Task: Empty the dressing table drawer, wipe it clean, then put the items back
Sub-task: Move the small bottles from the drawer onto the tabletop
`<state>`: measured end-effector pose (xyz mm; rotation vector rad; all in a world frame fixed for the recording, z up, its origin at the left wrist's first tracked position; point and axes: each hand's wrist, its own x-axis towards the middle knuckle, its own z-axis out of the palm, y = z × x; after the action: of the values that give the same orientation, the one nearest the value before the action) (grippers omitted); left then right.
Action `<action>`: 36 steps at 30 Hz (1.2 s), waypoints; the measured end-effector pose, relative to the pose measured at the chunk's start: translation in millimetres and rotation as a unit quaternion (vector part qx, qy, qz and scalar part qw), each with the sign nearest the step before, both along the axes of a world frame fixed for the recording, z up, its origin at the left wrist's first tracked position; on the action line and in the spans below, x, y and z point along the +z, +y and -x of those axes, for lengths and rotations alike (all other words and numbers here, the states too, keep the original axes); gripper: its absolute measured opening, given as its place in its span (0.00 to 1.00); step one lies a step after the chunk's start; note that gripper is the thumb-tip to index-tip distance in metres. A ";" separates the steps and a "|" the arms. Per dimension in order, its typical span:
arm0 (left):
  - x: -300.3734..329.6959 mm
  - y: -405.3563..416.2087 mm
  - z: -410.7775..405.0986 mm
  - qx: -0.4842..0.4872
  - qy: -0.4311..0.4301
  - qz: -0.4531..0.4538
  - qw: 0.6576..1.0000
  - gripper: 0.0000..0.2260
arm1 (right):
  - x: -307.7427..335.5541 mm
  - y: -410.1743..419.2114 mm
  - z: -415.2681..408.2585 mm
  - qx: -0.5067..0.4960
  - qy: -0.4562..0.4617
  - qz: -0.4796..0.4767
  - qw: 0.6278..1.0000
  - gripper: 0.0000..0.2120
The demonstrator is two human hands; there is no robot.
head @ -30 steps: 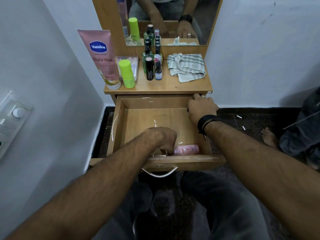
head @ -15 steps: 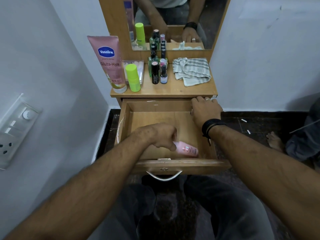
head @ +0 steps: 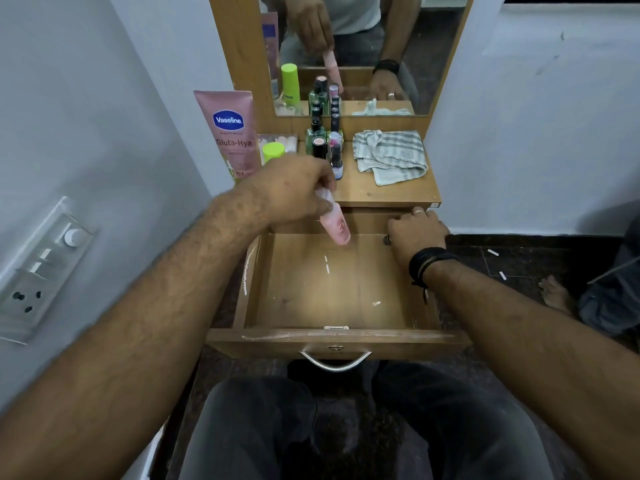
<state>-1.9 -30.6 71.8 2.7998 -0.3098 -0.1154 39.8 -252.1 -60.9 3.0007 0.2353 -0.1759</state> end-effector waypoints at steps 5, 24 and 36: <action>24.0 3.3 -12.9 0.019 -0.096 -0.008 0.995 0.16 | 33.6 18.3 7.5 0.006 0.014 -0.104 0.994 0.15; 36.0 4.7 -45.5 0.109 -0.143 -0.129 0.975 0.15 | 91.1 73.4 -32.9 0.046 -0.101 -0.361 0.926 0.13; 15.3 2.4 -61.8 0.149 -0.123 -0.142 0.971 0.15 | 83.7 93.4 -44.6 0.059 -0.103 -0.282 0.952 0.16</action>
<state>59.9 -28.3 87.0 3.1087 0.0831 0.2790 84.4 -158.6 22.8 3.5130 0.5212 0.2626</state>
